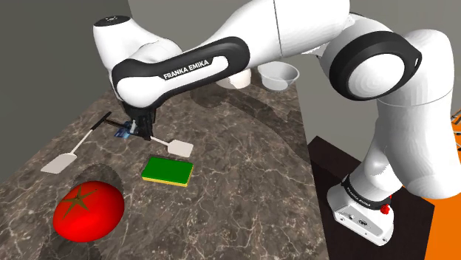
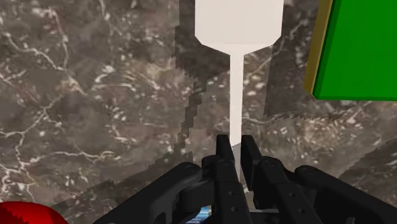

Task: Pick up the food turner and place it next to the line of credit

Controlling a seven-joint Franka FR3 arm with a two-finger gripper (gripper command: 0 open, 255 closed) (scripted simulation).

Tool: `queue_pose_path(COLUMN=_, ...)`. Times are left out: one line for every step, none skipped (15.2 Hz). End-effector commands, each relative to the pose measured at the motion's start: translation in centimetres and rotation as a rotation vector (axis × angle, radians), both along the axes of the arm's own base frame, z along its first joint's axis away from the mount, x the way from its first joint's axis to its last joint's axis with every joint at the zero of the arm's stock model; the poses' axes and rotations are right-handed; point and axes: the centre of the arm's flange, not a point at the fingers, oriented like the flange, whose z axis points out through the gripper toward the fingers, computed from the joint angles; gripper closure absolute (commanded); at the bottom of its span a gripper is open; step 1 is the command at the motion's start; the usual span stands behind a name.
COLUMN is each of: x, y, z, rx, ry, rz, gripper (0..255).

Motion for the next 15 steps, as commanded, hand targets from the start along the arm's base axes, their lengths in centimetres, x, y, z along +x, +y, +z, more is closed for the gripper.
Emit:
queue_pose_path(x=0.0, y=0.0, z=-1.0, rx=0.000, ry=0.000, rz=0.000, gripper=255)
queue_pose_path(x=0.0, y=0.0, z=-1.5, rx=0.000, ry=0.000, rz=0.000, gripper=255)
queue_pose_path(x=0.0, y=0.0, z=-2.0, rx=0.000, ry=0.000, rz=0.000, gripper=255)
queue_pose_path(x=0.0, y=0.0, z=-2.6, rx=0.000, ry=0.000, rz=0.000, gripper=255)
queue_pose_path(x=0.0, y=0.0, z=-2.6, rx=0.000, ry=0.000, rz=0.000, gripper=255)
queue_pose_path(x=0.0, y=0.0, z=-2.6, rx=0.000, ry=0.000, rz=0.000, gripper=255)
queue_pose_path(x=0.0, y=0.0, z=-2.6, rx=0.000, ry=0.000, rz=0.000, gripper=255)
queue_pose_path(x=0.0, y=0.0, z=-2.6, rx=0.000, ry=0.000, rz=0.000, gripper=255)
queue_pose_path(x=0.0, y=0.0, z=-2.6, rx=0.000, ry=0.000, rz=0.000, gripper=255)
queue_pose_path(x=0.0, y=0.0, z=-2.6, rx=0.000, ry=0.000, rz=0.000, gripper=255)
queue_pose_path(x=0.0, y=0.0, z=-2.6, rx=0.000, ry=0.000, rz=0.000, gripper=255)
queue_pose_path(x=0.0, y=0.0, z=-2.6, rx=0.000, ry=0.000, rz=0.000, gripper=255)
queue_pose_path(x=0.0, y=0.0, z=-2.6, rx=0.000, ry=0.000, rz=0.000, gripper=0)
queue_pose_path(x=0.0, y=0.0, z=-2.6, rx=0.000, ry=0.000, rz=0.000, gripper=0)
queue_pose_path(x=0.0, y=0.0, z=-2.6, rx=0.000, ry=0.000, rz=0.000, gripper=0)
